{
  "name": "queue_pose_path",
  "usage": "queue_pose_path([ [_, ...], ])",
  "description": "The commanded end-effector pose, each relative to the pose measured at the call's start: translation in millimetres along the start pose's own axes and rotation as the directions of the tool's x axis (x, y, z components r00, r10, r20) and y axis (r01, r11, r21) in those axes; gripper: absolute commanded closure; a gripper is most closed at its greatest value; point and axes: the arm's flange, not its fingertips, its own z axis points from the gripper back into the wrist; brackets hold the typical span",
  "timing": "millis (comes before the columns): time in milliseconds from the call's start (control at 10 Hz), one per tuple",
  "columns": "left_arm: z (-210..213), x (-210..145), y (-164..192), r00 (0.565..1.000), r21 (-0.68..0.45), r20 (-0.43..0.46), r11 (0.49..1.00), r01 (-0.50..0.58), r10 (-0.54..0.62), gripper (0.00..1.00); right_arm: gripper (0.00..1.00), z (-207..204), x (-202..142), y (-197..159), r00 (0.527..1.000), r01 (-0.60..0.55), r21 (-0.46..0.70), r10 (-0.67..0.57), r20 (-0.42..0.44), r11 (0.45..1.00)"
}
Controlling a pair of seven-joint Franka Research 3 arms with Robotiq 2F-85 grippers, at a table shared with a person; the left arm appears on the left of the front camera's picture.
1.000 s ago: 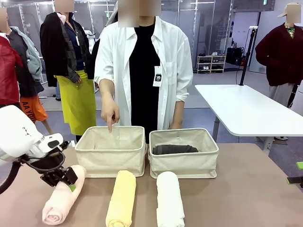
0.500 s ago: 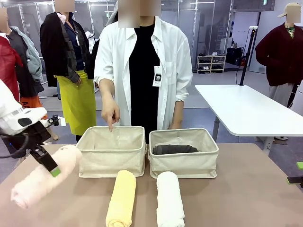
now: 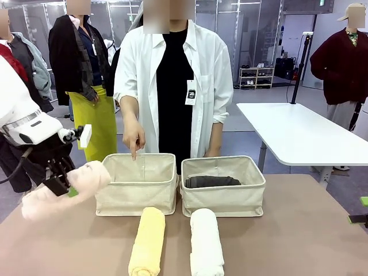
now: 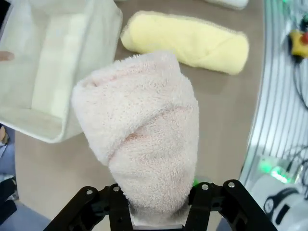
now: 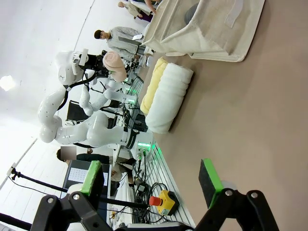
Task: Divide the towels into two baskets.
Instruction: Pick up one hotel-folded towel from the bottom of the table and place it in the Fabric basket indicated by the person.
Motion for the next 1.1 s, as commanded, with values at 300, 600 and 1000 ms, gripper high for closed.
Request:
queue_pose_path([
  [300,-3,-2,-1,1.000,-0.009,-0.015,1.000,0.007,-0.007,0.63,0.00,-2,-2,4,1.000,-0.006,0.000,0.006,0.013,1.000],
  [600,11,70,32,0.925,0.142,-0.140,0.917,0.372,-0.353,0.63,0.00,-2,-2,4,1.000,-0.006,0.000,0.006,0.013,1.000],
  [1000,8,145,90,0.793,0.093,-0.261,0.803,0.589,-0.551,0.63,0.00,-2,-2,4,1.000,-0.006,0.000,0.006,0.013,1.000],
])
